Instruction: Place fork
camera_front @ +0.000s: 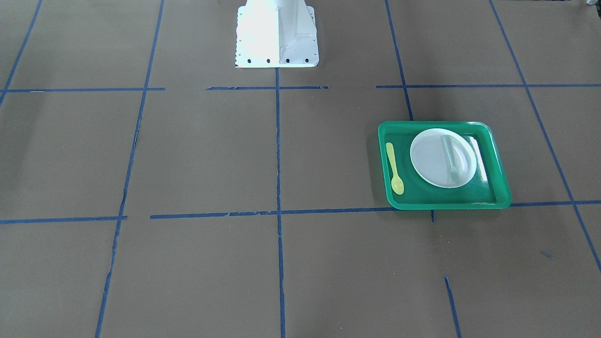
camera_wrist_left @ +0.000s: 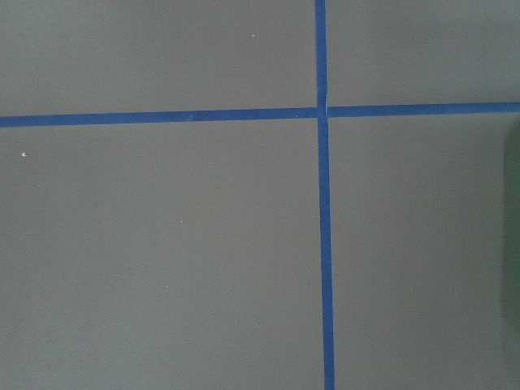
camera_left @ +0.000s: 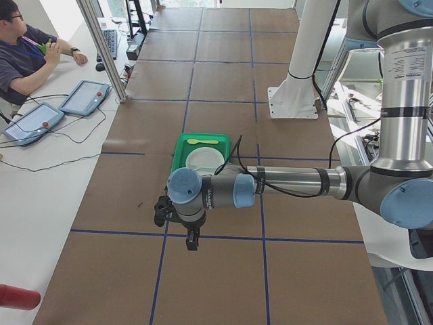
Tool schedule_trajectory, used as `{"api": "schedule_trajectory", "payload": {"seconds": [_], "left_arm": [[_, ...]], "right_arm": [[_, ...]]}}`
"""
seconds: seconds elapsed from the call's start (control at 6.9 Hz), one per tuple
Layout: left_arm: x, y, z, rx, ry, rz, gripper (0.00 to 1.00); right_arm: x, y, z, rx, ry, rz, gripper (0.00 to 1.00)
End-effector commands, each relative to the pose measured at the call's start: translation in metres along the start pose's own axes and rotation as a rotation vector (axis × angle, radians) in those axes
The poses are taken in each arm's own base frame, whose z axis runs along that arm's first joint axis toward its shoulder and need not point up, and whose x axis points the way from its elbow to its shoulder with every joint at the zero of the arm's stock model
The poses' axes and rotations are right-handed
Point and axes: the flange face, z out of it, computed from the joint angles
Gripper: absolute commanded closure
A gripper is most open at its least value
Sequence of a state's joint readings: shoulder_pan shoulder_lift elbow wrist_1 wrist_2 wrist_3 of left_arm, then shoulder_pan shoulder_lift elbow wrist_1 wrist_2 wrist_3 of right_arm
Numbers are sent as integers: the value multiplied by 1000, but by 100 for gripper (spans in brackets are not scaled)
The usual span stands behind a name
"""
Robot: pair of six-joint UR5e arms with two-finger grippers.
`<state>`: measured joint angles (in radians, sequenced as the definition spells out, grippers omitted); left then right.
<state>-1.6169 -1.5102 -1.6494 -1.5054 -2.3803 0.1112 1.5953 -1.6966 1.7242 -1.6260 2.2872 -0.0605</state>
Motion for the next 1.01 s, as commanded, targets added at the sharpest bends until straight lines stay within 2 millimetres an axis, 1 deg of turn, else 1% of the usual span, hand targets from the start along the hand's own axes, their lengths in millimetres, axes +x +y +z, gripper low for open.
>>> {"api": "schedule_trajectory", "payload": {"seconds": [0.0, 0.14, 0.29, 0.43, 0.58, 0.72, 0.87], "left_arm": [[10, -11, -10, 30, -1, 33, 0], [13, -15, -13, 43, -4, 50, 0], [23, -20, -19, 64, -5, 76, 0], [41, -25, -26, 80, -6, 105, 0], [73, -35, -39, 108, -4, 121, 0], [134, -44, -7, 48, 15, 106, 0], [190, -50, 5, 63, 34, 107, 0]], "right_arm": [[0, 0, 0, 0, 0, -1, 0], [0, 0, 0, 0, 0, 1, 0], [0, 0, 0, 0, 0, 1, 0], [0, 0, 0, 0, 0, -1, 0], [0, 0, 0, 0, 0, -1, 0], [0, 0, 0, 0, 0, 1, 0], [0, 0, 0, 0, 0, 1, 0]]}}
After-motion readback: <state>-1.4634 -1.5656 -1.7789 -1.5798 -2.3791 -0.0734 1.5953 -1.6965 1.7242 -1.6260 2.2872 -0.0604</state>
